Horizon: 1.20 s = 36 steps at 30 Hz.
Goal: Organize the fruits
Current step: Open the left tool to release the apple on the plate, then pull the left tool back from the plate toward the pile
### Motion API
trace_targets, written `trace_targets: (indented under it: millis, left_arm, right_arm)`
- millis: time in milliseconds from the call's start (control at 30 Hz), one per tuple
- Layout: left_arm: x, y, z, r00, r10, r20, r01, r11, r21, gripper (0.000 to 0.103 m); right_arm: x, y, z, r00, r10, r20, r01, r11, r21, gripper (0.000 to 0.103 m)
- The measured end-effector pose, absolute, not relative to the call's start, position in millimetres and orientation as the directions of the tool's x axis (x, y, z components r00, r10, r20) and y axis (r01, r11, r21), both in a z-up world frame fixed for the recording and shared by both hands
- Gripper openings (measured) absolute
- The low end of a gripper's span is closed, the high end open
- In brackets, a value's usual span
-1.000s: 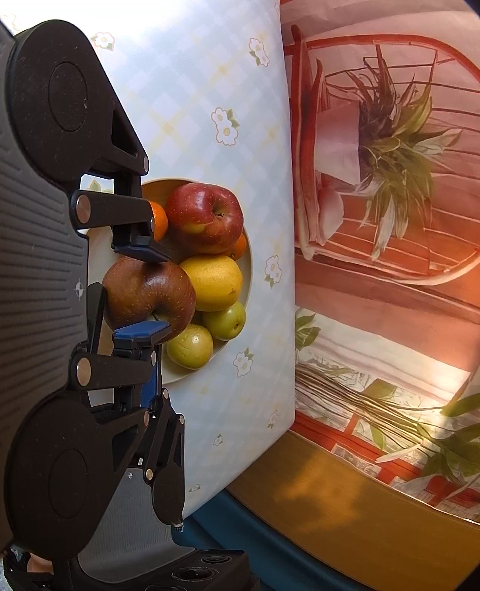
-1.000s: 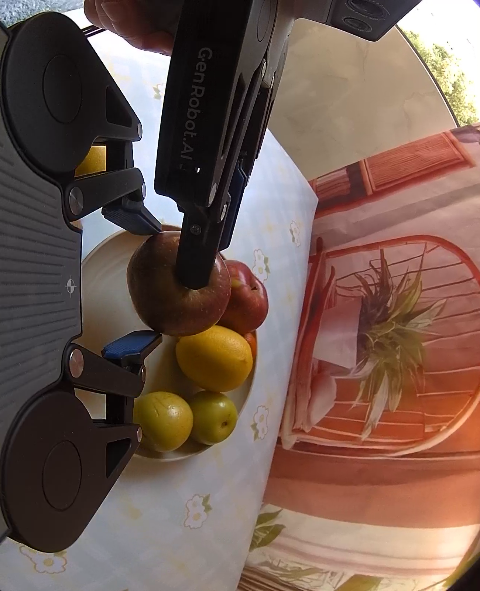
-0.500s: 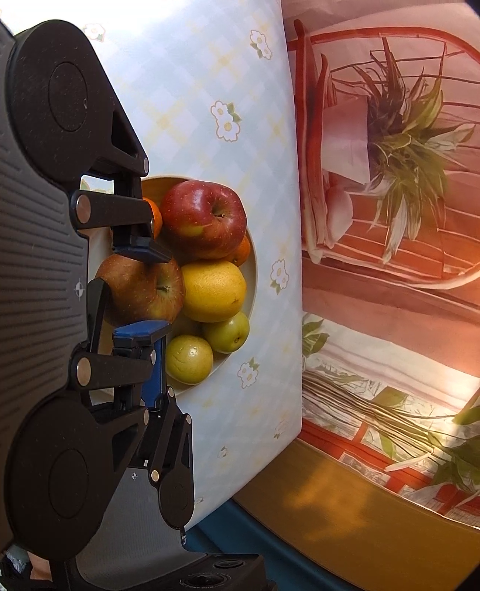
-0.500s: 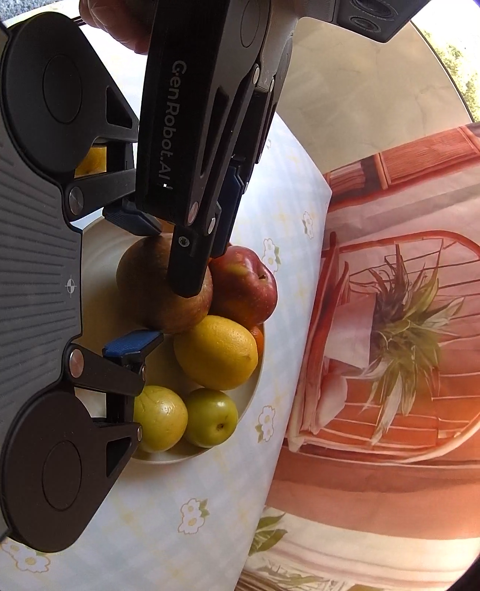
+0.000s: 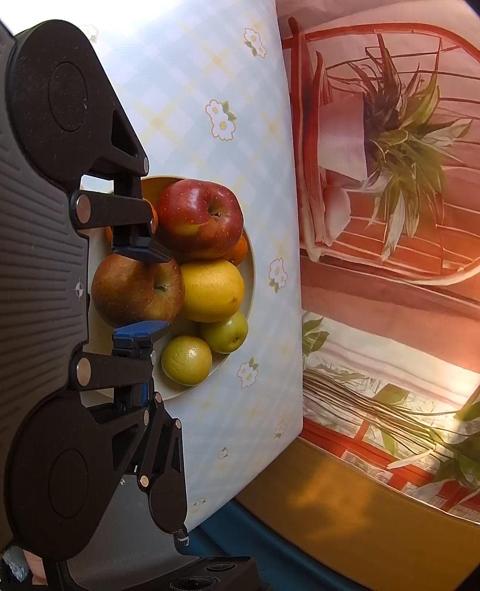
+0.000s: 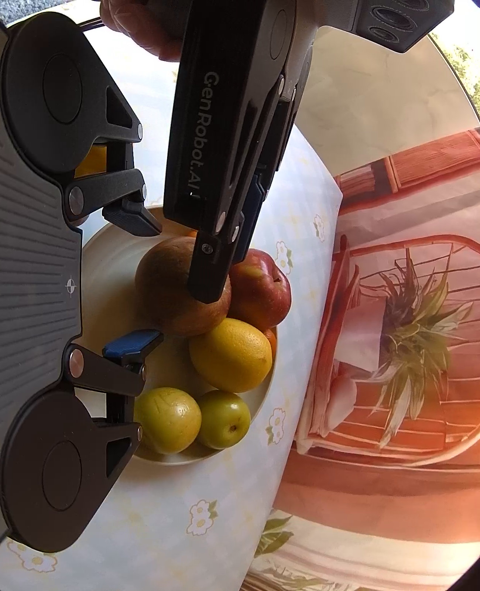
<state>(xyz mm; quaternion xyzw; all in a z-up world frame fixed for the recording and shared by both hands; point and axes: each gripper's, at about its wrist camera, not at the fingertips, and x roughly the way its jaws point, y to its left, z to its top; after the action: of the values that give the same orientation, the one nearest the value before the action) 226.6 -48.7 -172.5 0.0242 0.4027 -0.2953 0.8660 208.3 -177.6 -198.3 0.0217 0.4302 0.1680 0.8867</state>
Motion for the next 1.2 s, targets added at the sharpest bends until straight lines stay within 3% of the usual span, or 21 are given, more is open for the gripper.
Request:
trace_targets:
  millis: [67, 200, 267, 1200]
  left_arm:
    - [227, -49, -173, 0.501, -0.493, -0.711, 0.531, 0.824, -0.198, 0.037]
    - [227, -48, -173, 0.5, -0.496, -0.71, 0.527, 0.825, -0.205, 0.037]
    - [227, -48, -173, 0.5, -0.496, -0.71, 0.525, 0.826, -0.207, 0.037]
    - [199, -8, -160, 0.59, -0.413, -0.694, 0.447, 0.883, -0.145, 0.036]
  right_arm:
    - [209, -179, -201, 0.564, 0.321, -0.761, -0.268, 0.943, 0.199, 0.051]
    - [209, -180, -209, 0.553, 0.328, -0.766, -0.258, 0.941, 0.217, 0.033]
    - [209, -179, -210, 0.555, 0.331, -0.763, -0.255, 0.941, 0.223, 0.032]
    - [198, -170, -204, 0.556, 0.281, -0.782, -0.255, 0.953, 0.161, 0.037]
